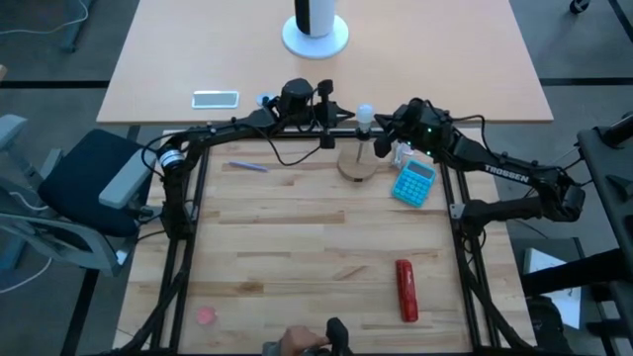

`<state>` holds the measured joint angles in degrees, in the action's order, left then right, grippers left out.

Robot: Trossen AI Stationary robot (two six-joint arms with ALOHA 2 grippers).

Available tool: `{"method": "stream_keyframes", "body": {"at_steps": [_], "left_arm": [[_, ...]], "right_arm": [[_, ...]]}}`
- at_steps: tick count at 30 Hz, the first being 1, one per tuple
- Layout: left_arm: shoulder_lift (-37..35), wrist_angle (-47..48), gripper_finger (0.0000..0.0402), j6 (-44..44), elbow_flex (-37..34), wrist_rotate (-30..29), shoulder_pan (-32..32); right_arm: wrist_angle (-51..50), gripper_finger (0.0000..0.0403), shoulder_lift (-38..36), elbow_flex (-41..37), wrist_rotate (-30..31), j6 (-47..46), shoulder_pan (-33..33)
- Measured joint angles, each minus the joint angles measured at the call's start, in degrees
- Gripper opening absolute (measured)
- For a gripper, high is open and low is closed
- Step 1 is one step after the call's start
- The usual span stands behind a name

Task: Screw lightbulb
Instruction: Insert the lightbulb into the lamp

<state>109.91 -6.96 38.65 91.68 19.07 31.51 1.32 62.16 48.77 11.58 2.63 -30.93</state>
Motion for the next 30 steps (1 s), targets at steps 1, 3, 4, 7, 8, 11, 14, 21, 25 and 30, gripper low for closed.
{"method": "stream_keyframes", "body": {"at_steps": [1,3,4,7,8,11,14,21,25,30], "left_arm": [[0.0,0.0,0.0000,0.0,0.0,0.0,0.0],[-0.1,0.0,0.0000,-0.1,0.0,0.1,0.0],[-0.1,0.0,0.0000,-0.1,0.0,0.3,0.0],[-0.1,0.3,0.0000,-0.2,0.0,2.2,-0.1],[-0.1,0.2,0.0000,-0.2,0.0,2.3,-0.2],[-0.9,1.3,0.0000,0.0,0.0,-0.3,-0.2],[-1.4,1.2,0.0000,1.0,0.0,-1.8,0.3],[0.4,-0.3,0.0000,0.8,0.0,-2.0,1.6],[1.2,-1.1,0.0000,1.0,0.0,-2.0,1.6],[1.3,-1.5,0.0000,1.0,0.0,-1.6,1.3]], "right_arm": [[0.1,0.0002,-0.1,0.0,0.0,0.0,0.0],[0.1,0.0002,-0.2,0.0,0.0,0.0,0.2],[0.1,0.0002,-0.2,0.0,-0.1,0.0,0.3],[0.0,0.0002,-0.2,0.0,-0.1,0.0,0.3],[0.0,0.0002,-0.2,0.0,0.5,-0.1,0.3],[-0.9,0.0002,-0.6,0.0,2.0,-0.4,0.3],[-0.8,0.0002,-0.7,0.1,2.1,-0.4,0.2],[0.5,0.0002,0.8,0.4,1.8,-0.2,-1.8],[1.6,0.0002,2.0,0.4,1.4,0.0,-2.0],[2.1,0.0002,2.4,0.4,0.6,0.2,-2.0]]}}
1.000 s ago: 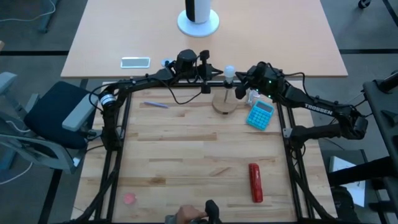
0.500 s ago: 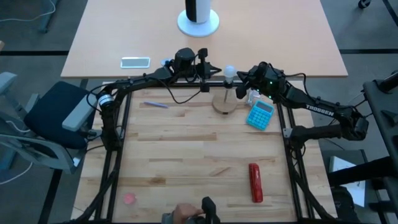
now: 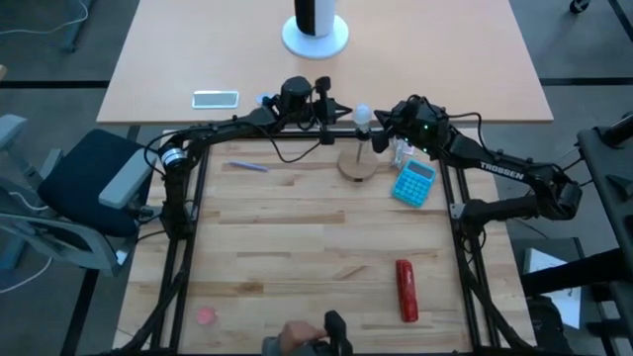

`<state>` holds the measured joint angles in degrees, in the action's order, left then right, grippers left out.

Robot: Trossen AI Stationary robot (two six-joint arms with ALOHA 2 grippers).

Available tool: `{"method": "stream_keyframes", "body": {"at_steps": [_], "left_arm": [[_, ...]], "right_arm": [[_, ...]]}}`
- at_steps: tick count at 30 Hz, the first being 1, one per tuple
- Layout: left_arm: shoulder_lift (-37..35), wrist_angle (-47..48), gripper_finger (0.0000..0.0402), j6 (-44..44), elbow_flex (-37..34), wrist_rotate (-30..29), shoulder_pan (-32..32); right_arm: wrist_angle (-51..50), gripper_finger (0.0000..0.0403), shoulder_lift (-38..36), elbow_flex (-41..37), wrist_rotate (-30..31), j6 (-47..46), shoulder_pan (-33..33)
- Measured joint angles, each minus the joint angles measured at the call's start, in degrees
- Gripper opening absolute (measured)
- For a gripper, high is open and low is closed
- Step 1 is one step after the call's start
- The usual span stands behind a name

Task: Screw lightbulb
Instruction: Insert the lightbulb into the lamp

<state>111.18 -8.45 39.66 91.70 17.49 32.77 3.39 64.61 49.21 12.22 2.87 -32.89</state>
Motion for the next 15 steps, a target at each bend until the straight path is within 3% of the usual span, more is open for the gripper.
{"method": "stream_keyframes", "body": {"at_steps": [5,15], "left_arm": [[-0.1,-0.5,0.0000,-1.2,0.0,4.0,-0.3],[-0.3,-0.4,0.0000,-1.8,0.0,4.1,-1.6]], "right_arm": [[-0.1,0.0002,-0.6,0.0,-0.6,-0.7,0.1],[-0.2,0.0002,-0.8,0.0,-0.1,-0.9,0.5]]}}
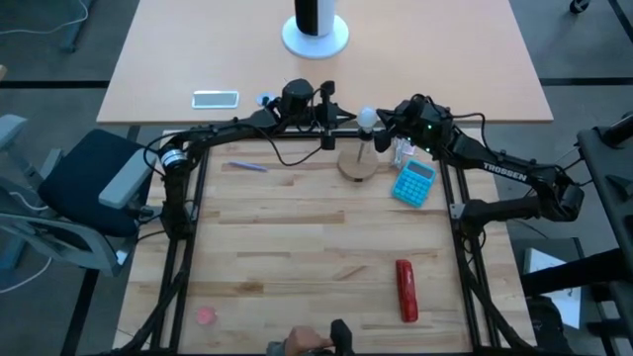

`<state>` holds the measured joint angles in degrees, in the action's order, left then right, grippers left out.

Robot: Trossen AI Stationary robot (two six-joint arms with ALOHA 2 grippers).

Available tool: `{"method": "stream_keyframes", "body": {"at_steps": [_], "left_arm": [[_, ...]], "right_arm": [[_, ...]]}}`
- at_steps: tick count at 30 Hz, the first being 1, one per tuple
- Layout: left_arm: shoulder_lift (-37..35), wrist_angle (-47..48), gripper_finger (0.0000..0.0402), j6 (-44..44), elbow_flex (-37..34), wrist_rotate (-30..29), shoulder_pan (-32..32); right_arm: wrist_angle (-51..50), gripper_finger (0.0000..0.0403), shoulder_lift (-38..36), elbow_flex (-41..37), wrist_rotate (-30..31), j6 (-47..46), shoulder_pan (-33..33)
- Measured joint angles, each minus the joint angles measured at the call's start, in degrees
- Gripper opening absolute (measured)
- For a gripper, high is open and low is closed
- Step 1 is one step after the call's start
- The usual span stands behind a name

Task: Screw lightbulb
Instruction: Insert the lightbulb into the lamp

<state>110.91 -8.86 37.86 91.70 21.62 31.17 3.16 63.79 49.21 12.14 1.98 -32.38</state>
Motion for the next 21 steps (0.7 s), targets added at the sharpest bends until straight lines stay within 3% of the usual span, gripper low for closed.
{"method": "stream_keyframes", "body": {"at_steps": [15,21], "left_arm": [[-0.2,-0.4,0.0000,-1.1,0.0,-0.3,0.0],[-0.5,-0.7,0.0000,-1.1,0.0,-8.3,-0.1]], "right_arm": [[-2.7,0.0002,0.0,0.0,-0.3,-2.0,0.6],[-3.4,0.0002,-0.1,0.0,0.7,-1.9,0.8]]}}
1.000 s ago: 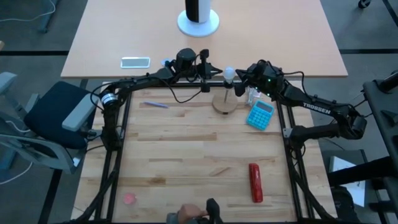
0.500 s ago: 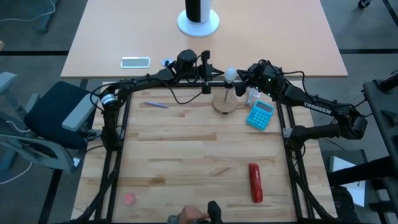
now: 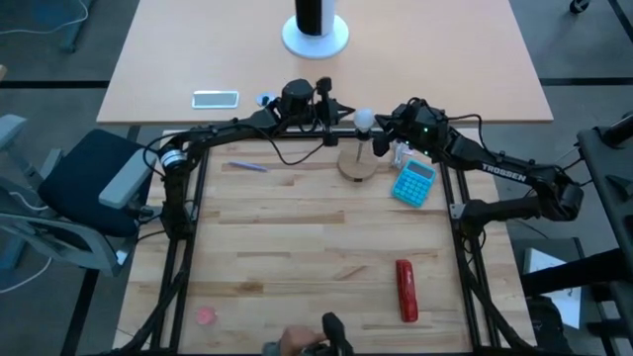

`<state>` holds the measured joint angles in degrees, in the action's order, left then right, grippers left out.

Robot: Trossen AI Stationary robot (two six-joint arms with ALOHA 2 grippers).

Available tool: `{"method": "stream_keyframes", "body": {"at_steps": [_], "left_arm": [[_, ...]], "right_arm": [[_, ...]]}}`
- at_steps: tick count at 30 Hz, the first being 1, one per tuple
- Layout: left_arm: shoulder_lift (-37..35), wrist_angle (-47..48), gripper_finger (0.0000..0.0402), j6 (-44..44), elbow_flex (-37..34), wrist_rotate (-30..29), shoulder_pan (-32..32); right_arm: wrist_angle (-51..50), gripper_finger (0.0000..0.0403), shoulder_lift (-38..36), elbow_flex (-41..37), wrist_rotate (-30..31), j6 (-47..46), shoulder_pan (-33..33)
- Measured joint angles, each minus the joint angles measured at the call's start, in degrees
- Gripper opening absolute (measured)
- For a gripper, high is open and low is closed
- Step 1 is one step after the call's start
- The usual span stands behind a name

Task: Screw lightbulb
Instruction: Insert the lightbulb into the lamp

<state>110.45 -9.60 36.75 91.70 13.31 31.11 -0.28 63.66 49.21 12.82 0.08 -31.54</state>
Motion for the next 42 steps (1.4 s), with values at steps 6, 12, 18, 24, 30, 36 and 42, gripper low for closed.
{"method": "stream_keyframes", "body": {"at_steps": [6,12,18,24,30,36,42], "left_arm": [[-2.3,2.2,0.0000,0.2,0.0,-0.6,0.1],[-3.7,6.5,0.0000,0.6,0.0,-0.4,0.2],[-3.8,11.7,0.0000,0.7,0.0,1.4,0.2],[-4.0,11.3,0.0000,0.3,0.0,8.6,0.0],[-4.0,11.2,0.0000,-0.5,0.0,9.2,-0.1],[-4.0,8.5,0.0000,-0.6,0.0,9.2,-0.1],[-4.0,7.6,0.0000,-0.2,0.0,9.2,-0.3]], "right_arm": [[0.0,0.0002,-0.6,0.0,0.6,0.3,0.0],[0.0,0.0002,-0.7,0.0,0.9,0.5,-0.1],[0.0,0.0002,-0.7,0.0,0.2,1.3,-0.1],[2.3,0.0002,-0.6,0.0,-2.8,3.4,-0.1],[2.4,0.0002,-0.6,0.0,-2.9,3.6,-0.1],[2.4,0.0002,-0.5,0.0,-4.2,3.5,-0.1],[2.4,0.0002,-0.5,0.0,-4.3,3.4,0.0]]}}
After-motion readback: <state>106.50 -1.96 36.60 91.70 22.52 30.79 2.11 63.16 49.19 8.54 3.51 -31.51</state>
